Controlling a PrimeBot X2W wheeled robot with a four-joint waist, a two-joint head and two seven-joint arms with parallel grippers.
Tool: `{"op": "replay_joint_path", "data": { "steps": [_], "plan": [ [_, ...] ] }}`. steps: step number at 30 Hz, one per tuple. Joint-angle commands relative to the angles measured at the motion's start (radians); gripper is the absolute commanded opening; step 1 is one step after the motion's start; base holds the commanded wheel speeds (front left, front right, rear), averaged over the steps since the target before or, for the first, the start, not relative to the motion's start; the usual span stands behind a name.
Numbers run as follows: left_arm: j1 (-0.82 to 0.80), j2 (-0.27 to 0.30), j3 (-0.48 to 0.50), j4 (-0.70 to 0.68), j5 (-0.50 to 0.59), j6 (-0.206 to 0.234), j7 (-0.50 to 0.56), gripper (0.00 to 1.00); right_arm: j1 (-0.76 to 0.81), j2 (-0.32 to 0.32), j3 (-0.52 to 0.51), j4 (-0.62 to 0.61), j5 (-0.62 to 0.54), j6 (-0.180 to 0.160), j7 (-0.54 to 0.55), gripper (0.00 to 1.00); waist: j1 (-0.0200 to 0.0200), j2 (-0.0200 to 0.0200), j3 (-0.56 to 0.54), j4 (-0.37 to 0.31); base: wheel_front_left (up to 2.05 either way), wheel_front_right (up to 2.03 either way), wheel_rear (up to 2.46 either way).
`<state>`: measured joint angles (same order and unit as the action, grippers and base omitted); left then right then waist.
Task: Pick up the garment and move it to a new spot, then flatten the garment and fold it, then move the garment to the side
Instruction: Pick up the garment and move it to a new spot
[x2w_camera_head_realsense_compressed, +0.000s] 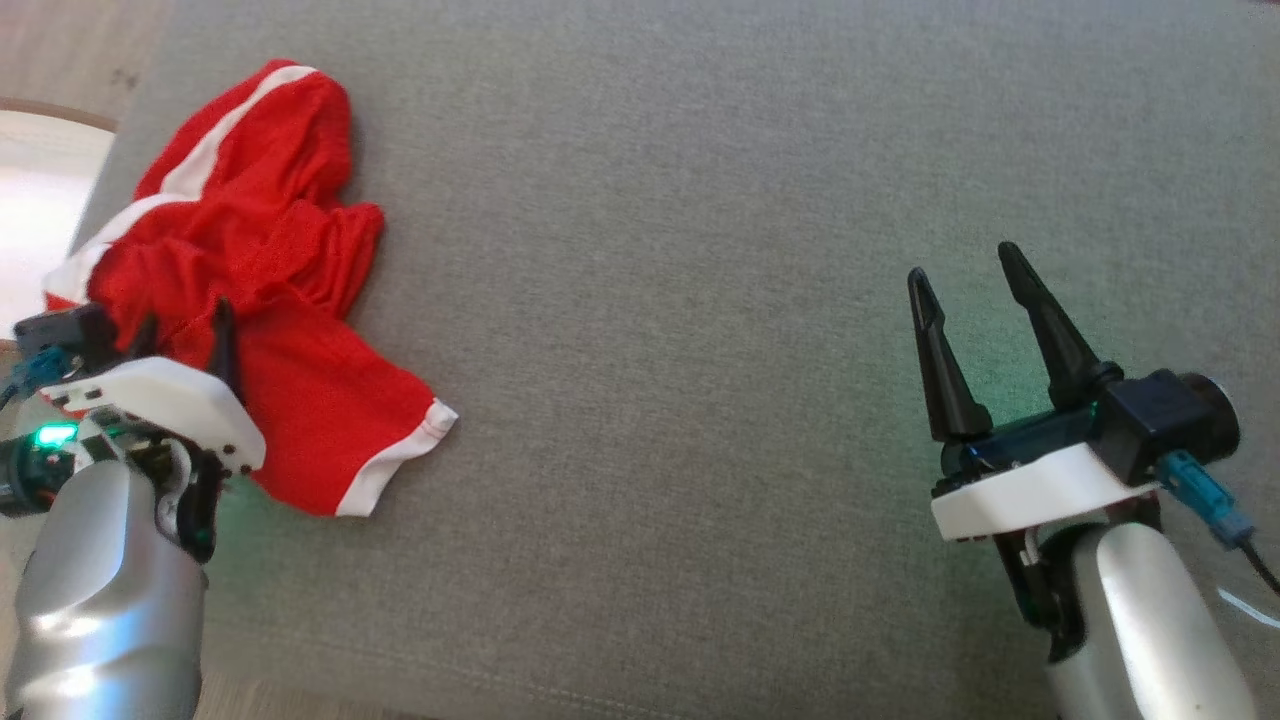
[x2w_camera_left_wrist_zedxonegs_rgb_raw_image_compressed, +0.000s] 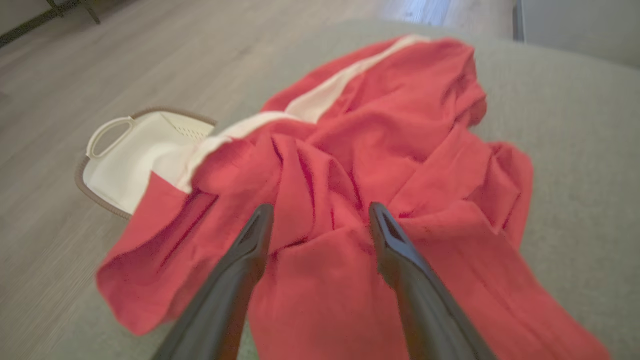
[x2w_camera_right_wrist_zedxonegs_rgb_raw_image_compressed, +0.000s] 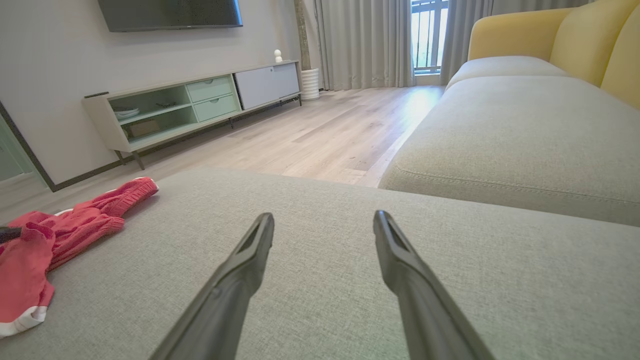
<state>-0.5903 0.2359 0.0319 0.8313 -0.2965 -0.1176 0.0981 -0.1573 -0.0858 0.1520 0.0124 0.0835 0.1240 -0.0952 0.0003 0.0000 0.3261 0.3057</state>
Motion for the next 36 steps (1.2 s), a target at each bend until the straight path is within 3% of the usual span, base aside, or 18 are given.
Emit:
{"op": "replay_joint_path", "data": {
  "steps": [1,7,8,9,10,16,21,25,29,36],
  "plan": [
    [-0.044,0.056,0.012,0.004,0.002,-0.006,0.025,1.0,-0.037,-0.006,0.022,-0.047,-0.008,0.007,0.005,1.0,-0.0003,0.0,0.023,-0.017,0.0,0.0,0.0],
    [-0.112,0.082,-0.057,0.118,-0.037,-0.012,0.113,1.0,-0.042,-0.009,0.014,-0.076,-0.016,0.007,0.019,1.0,-0.0003,0.0,0.047,-0.039,0.0,0.0,0.0],
    [-0.118,0.087,-0.067,0.127,-0.046,-0.012,0.114,0.66,-0.041,-0.009,0.012,-0.078,-0.016,0.007,0.019,1.0,-0.0003,0.0,0.047,-0.042,0.0,0.0,0.0],
    [-0.123,0.091,-0.074,0.134,-0.057,-0.013,0.112,0.09,-0.04,-0.007,0.009,-0.078,-0.017,0.007,0.018,1.0,-0.0003,0.0,0.045,-0.045,0.0,0.0,0.0],
    [-0.126,0.096,-0.082,0.138,-0.067,-0.013,0.106,0.0,-0.039,-0.006,0.008,-0.077,-0.016,0.007,0.017,1.0,-0.0003,0.0,0.042,-0.048,0.0,0.0,0.0],
    [-0.138,0.138,-0.087,0.124,-0.078,-0.013,-0.063,0.0,-0.036,0.003,0.011,-0.054,-0.01,0.007,0.001,1.0,-0.0003,0.0,-0.001,-0.069,0.0,0.0,0.0],
    [-0.146,0.135,-0.085,0.069,-0.081,-0.013,-0.213,0.0,-0.034,0.017,0.015,-0.016,0.003,0.007,-0.025,1.0,-0.0003,0.0,-0.056,-0.093,0.0,0.0,0.0],
    [-0.15,0.131,-0.103,0.01,-0.07,-0.013,-0.264,0.0,-0.029,0.024,0.015,0.009,0.012,0.007,-0.043,1.0,-0.0003,0.0,-0.091,-0.11,0.0,0.0,0.0],
    [-0.147,0.108,-0.132,-0.089,-0.067,-0.013,-0.276,0.0,-0.024,0.031,0.015,0.038,0.024,0.007,-0.067,1.0,-0.0003,0.0,-0.126,-0.141,0.0,0.0,0.0],
    [-0.12,0.039,-0.189,-0.291,-0.072,0.0,-0.195,0.0,-0.028,0.035,0.021,0.063,0.043,0.007,-0.093,1.0,-0.0003,0.0,-0.136,-0.212,0.0,0.0,0.0]
  ]
}}
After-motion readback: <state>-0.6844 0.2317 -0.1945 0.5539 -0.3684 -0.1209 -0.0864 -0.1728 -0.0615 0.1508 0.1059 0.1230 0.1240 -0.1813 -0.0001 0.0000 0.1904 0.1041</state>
